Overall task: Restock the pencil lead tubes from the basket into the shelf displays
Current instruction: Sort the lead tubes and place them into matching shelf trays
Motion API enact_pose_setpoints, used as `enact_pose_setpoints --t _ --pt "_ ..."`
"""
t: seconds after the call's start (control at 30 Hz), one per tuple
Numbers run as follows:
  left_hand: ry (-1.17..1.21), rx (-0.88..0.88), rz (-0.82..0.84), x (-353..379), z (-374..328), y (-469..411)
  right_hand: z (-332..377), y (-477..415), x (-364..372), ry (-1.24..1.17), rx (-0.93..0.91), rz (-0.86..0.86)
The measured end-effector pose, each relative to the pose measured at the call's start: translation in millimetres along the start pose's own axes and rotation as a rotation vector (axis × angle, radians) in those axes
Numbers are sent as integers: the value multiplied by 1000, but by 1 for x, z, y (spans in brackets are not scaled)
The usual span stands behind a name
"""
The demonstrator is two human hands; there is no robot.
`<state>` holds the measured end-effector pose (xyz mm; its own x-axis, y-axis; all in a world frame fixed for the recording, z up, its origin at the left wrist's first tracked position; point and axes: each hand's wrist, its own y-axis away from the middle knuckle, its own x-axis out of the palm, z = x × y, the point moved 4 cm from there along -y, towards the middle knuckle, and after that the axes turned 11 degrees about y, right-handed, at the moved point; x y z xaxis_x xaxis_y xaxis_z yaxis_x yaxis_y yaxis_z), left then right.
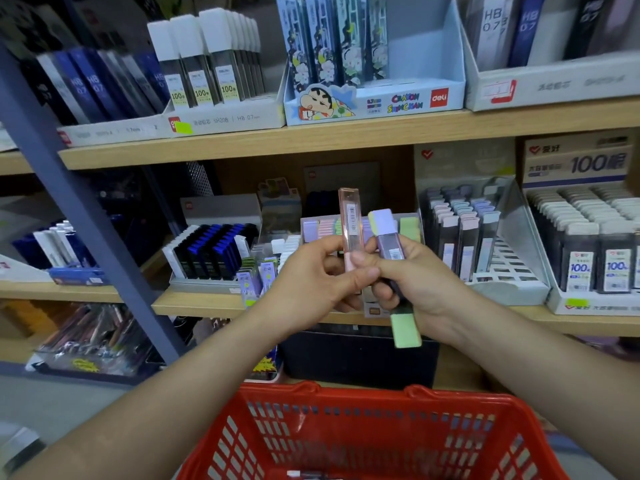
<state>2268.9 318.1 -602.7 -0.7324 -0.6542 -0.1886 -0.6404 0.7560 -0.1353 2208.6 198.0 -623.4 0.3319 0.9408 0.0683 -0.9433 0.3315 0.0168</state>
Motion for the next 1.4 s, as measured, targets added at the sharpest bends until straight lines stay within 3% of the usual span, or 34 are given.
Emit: enact_pose_setpoints --t 0.17,0.33,0.5,0.67,0.93,1.07,1.17,1.4 --pt "-50 -28 -86 -26 -1 4 2 1 -1 59 -10 -47" --pt "-484 62 -102 -71 -23 6 9 -5 -16 45 57 -75" --pt "-488 90 -163 -82 -25 6 3 -5 -16 182 64 10" --pt "-412 89 -163 -79 -19 4 -8 -4 -8 376 18 55" --pt "-83 57 -148 -76 -13 4 -8 -9 -2 423 -111 -37" --pt "72 31 -110 -74 -16 4 -14 -11 0 317 -51 28" --pt "-129 101 -161 -77 -17 -1 -19 -12 2 268 32 92" --pt "-527 267 -318 -75 -19 -11 -15 -13 -14 99 166 10"
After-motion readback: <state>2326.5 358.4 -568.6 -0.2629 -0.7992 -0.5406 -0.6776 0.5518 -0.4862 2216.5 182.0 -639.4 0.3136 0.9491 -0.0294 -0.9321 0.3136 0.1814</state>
